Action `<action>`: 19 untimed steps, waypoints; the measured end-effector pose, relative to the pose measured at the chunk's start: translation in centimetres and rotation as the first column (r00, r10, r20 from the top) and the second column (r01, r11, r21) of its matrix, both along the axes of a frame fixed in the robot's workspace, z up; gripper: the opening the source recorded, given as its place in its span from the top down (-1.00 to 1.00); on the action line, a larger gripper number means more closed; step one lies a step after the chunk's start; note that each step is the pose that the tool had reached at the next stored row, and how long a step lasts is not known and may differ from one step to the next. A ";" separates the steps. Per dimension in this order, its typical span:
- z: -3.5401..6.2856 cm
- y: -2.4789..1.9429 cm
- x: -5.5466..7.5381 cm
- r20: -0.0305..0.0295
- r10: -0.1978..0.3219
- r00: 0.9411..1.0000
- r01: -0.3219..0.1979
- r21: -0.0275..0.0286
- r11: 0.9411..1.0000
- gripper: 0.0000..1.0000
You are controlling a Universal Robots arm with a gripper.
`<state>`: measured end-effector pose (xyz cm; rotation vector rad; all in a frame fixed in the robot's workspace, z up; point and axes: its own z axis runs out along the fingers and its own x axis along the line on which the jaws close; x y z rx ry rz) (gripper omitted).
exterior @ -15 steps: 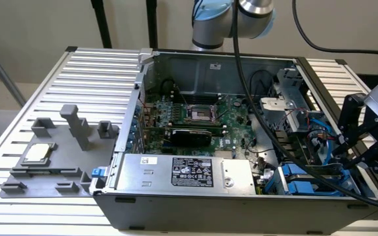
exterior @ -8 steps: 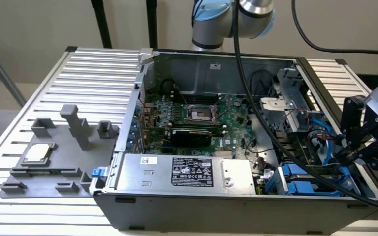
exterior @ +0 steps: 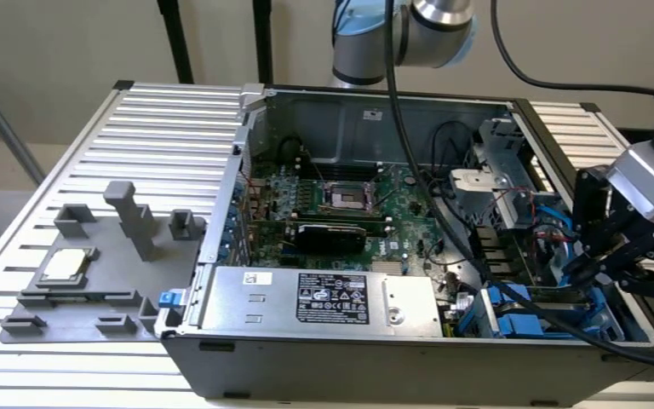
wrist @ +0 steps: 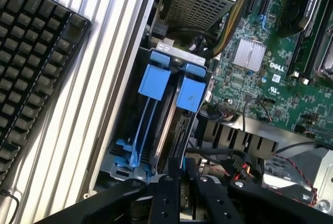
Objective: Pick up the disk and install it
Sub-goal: 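Insert the first disk wire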
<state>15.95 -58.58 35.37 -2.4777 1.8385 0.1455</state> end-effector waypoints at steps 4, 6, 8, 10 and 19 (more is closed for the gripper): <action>0.00 0.00 -1.5 0.000 -0.001 1.000 0.001 0.000 1.000 0.67; -0.02 0.00 -1.7 0.000 -0.010 1.000 0.010 0.000 1.000 0.67; -0.04 0.00 -1.7 0.000 -0.027 1.000 0.027 0.000 1.000 0.67; -0.07 0.00 -1.7 -0.001 -0.057 0.998 0.057 -0.001 0.998 0.67; -0.43 0.01 -1.7 -0.002 -0.200 0.980 0.200 -0.002 0.980 0.67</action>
